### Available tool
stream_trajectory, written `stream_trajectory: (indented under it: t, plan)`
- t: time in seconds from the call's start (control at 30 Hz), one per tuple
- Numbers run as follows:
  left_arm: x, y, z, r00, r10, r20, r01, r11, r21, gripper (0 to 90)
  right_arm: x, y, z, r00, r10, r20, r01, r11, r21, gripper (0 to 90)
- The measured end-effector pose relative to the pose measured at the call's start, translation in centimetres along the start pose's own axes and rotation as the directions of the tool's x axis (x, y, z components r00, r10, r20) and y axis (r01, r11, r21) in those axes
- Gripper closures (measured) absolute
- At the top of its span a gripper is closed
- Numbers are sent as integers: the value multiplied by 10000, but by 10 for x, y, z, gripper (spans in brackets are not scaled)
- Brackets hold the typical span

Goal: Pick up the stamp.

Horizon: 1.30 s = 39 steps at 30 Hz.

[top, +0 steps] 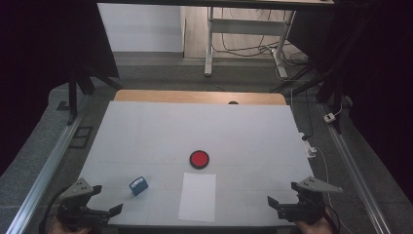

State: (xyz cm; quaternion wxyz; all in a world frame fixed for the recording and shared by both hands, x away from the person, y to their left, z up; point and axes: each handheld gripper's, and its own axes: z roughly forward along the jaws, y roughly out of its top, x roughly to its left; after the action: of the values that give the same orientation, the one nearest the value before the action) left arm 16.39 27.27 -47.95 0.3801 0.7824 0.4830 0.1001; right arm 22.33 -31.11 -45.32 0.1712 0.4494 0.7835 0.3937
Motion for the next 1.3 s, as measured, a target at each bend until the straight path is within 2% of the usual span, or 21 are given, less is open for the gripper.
stream_trajectory:
  t: [0.03, 0.07, 0.27, 0.5, 0.67, 0.97, 1.17, 1.3]
  plan:
    - [0, 0, 0, 10000, 0, 0, 0, 10000, 0, 0, 0, 0, 0, 10000, 0, 0, 0, 10000, 0, 0]
    - [0, 0, 0, 10000, -20, 12, 20, 10000, -16, 0, -1, 0, 0, 9991, -342, 251, 338, 9993, 172, 0]
    - [3, 0, 0, 9997, -141, 194, 141, 9999, -15, 1, -5, 0, 1, 10000, 8, -85, -6, 9997, 249, 0]
    - [2, 0, 1, 9998, -114, 163, 113, 9999, 57, 5, -3, 0, 3, 9995, -259, -189, 267, 9987, 431, 0]
    - [1, 0, 2, 9999, -1, 160, -2, 9999, 166, 4, -3, 0, 3, 9992, -273, -301, 286, 9986, 440, 0]
    - [2, 0, 2, 9997, -157, 195, 153, 9998, 155, 3, -2, 0, 4, 9983, -438, -395, 459, 9974, 549, 0]
    - [-2, 4, 2, 9998, 169, -57, -168, 9998, 67, 0, -1, 0, 5, 9982, -438, -407, 461, 9973, 567, 0]
    - [-4, 6, 1, 9998, 210, -2, -210, 9998, -6, 0, -1, 0, 5, 9980, -453, -444, 479, 9971, 585, 0]
